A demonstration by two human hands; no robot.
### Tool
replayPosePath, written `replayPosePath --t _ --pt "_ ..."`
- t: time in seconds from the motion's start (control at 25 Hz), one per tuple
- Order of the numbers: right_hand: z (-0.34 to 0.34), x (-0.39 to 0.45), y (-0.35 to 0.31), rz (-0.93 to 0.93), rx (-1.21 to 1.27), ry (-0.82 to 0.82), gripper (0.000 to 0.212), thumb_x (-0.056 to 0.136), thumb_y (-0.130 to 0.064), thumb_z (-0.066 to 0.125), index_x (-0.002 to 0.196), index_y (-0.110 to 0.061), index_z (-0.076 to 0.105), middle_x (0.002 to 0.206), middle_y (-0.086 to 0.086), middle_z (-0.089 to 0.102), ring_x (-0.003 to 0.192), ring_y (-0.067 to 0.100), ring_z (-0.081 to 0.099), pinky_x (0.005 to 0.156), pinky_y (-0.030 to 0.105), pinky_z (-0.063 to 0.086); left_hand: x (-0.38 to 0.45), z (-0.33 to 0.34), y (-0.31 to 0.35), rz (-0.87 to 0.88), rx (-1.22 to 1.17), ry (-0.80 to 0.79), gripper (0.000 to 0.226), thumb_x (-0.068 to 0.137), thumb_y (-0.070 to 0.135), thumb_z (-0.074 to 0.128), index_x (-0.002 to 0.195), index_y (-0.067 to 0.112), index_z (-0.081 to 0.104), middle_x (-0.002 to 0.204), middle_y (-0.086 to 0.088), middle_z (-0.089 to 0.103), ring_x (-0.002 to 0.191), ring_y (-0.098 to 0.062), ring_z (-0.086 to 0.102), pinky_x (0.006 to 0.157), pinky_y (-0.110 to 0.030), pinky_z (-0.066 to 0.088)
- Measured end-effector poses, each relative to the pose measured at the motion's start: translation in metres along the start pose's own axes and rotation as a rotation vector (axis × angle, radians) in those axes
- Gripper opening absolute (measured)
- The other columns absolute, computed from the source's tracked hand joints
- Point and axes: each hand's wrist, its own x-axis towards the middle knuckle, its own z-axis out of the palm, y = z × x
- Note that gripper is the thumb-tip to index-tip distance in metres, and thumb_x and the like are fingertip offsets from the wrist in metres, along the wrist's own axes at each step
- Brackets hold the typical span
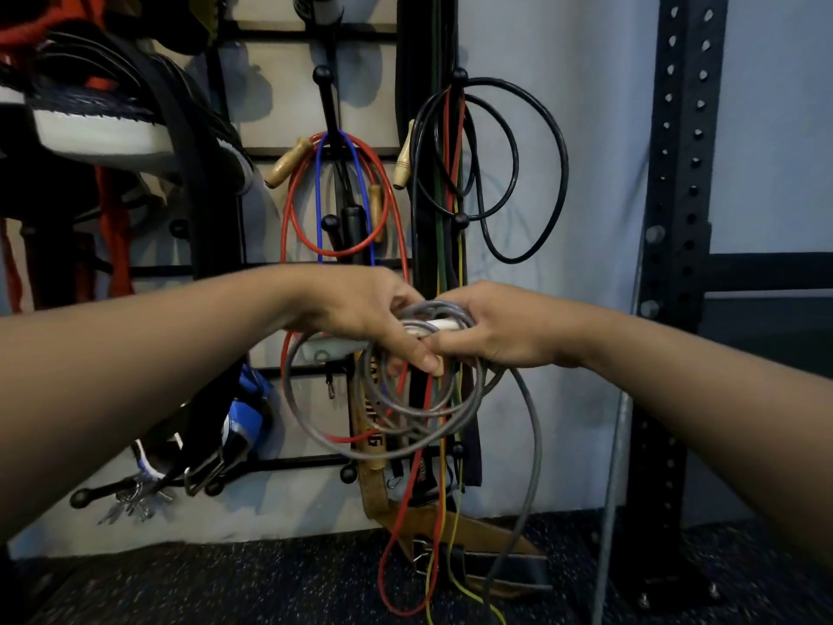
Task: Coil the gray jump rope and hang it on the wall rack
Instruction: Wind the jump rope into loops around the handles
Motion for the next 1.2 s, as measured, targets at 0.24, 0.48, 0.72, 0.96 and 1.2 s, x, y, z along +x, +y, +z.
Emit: replayPosePath --t 0.24,0.48,0.72,0.96,1.2 --pt "0.0 -0.01 0.02 0.089 0.087 0.022 0.036 0.087 -0.047 0.077 0.106 -0.021 0.062 0.06 -0.01 0.063 0.05 0.003 0.049 0.048 0.015 0.038 -0.005 0.029 -0.015 0.09 -0.003 0.054 0.046 0.083 0.06 0.073 0.096 0.015 0.072 0.068 0.013 0.059 0.064 -0.006 0.055 0.07 -0.027 0.046" --pt "-0.004 -0.032 0.045 0.149 0.374 0.107 0.053 0.082 -0.066 0.064 0.094 -0.017 0.08 0.067 0.002 0.043 0.058 0.015 0.041 0.062 0.03 0.043 -0.015 0.037 -0.03 0.172 -0.206 0.186 0.031 0.098 0.047 0.061 0.073 0.028 0.064 0.064 0.009 0.049 0.062 -0.01 0.047 0.067 -0.027 0.042" --pt "0.044 -0.033 0.07 0.317 0.684 0.432 0.048 0.096 -0.05 0.059 0.099 -0.003 0.07 0.057 -0.001 0.035 0.043 0.014 0.035 0.051 0.036 0.055 0.003 0.073 -0.035 0.201 -1.063 0.596 0.031 0.098 0.044 0.06 0.079 0.019 0.058 0.058 0.008 0.046 0.054 -0.01 0.044 0.053 -0.019 0.046" --pt "0.092 -0.01 0.045 0.116 1.189 0.398 0.102 0.073 -0.091 0.045 0.128 -0.008 0.067 0.088 0.005 0.059 0.059 0.014 0.035 0.058 0.031 0.03 0.035 0.099 -0.006 0.054 -1.314 1.13 0.043 0.1 0.051 0.056 0.075 0.017 0.052 0.058 0.007 0.049 0.044 -0.004 0.049 0.054 -0.024 0.047" --pt "0.088 0.019 0.012 0.293 1.06 0.562 0.063 0.072 -0.07 0.076 0.11 -0.019 0.077 0.101 0.015 0.08 0.089 0.03 0.067 0.081 0.042 0.054 0.04 0.099 0.007 -0.02 -1.282 1.344 0.051 0.1 0.058 0.05 0.081 0.011 0.059 0.065 0.005 0.06 0.047 0.002 0.058 0.058 -0.022 0.05"
